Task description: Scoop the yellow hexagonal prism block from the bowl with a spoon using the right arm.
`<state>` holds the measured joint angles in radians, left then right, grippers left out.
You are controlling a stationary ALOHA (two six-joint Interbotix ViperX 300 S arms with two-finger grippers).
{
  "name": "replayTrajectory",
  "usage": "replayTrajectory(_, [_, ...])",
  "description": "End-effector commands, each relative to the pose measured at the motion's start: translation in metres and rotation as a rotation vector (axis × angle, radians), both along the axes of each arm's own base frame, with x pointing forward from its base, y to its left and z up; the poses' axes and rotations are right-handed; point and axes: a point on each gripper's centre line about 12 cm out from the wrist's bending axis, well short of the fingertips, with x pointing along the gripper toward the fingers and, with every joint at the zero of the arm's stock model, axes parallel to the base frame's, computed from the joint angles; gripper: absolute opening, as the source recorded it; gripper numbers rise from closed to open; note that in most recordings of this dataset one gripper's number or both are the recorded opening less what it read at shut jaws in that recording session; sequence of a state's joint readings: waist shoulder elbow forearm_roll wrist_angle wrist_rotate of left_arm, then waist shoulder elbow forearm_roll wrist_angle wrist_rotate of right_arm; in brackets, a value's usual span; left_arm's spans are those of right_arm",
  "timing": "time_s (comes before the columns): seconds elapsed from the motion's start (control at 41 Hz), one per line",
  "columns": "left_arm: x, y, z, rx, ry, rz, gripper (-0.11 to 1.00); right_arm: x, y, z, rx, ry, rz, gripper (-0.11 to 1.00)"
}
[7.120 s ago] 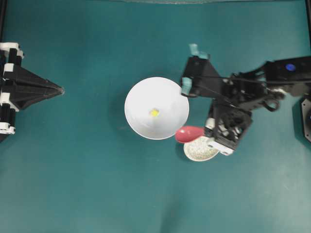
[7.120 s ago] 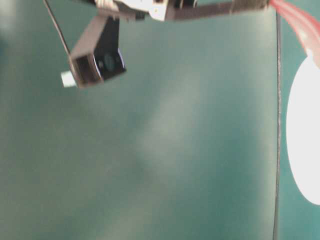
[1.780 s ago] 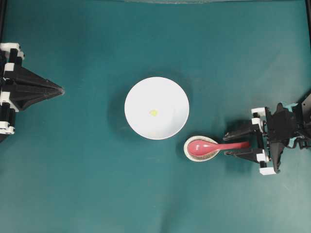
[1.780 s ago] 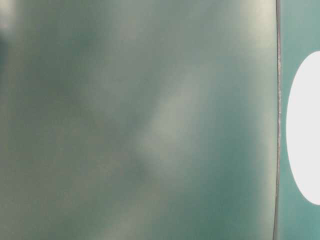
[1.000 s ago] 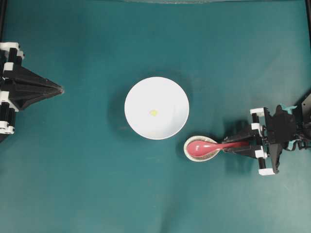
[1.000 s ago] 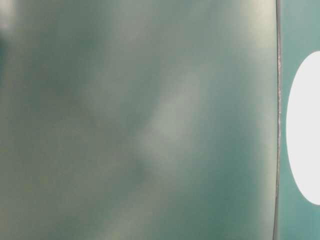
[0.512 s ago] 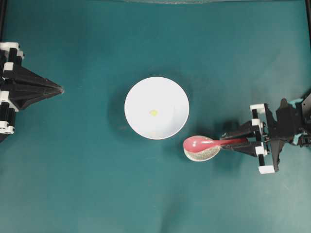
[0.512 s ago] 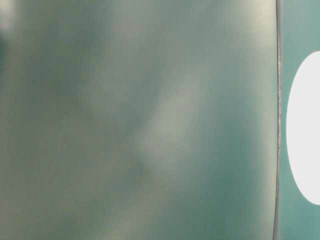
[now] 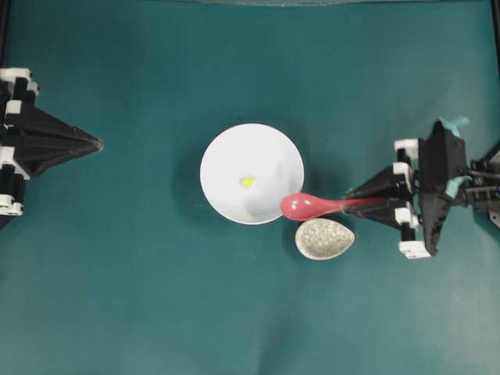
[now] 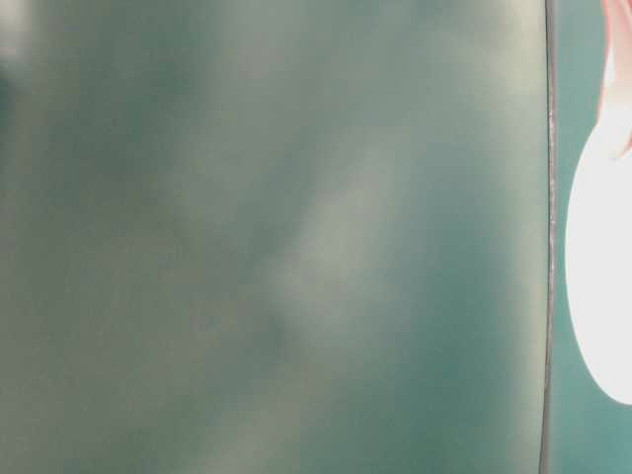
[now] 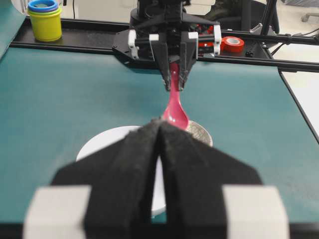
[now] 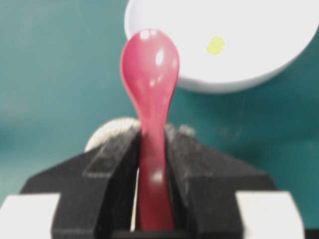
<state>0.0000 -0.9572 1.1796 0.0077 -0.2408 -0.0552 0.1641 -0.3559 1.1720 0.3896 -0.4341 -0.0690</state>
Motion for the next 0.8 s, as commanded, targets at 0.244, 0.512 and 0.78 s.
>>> replayTrajectory(0.244, [0.002, 0.000, 0.006, 0.015, -0.015, 0.000, -0.01, 0.030, -0.027, 0.048, 0.059, 0.150, -0.020, 0.23])
replayTrajectory(0.512, [0.002, 0.000, 0.006, 0.021, -0.015, -0.001, -0.01, 0.044, -0.051, 0.074, 0.090, 0.279, -0.030, 0.23])
replayTrajectory(0.78, [0.002, 0.000, 0.004, 0.023, -0.011, 0.000, -0.01, 0.066, -0.059, 0.079, 0.122, 0.422, -0.004, 0.23])
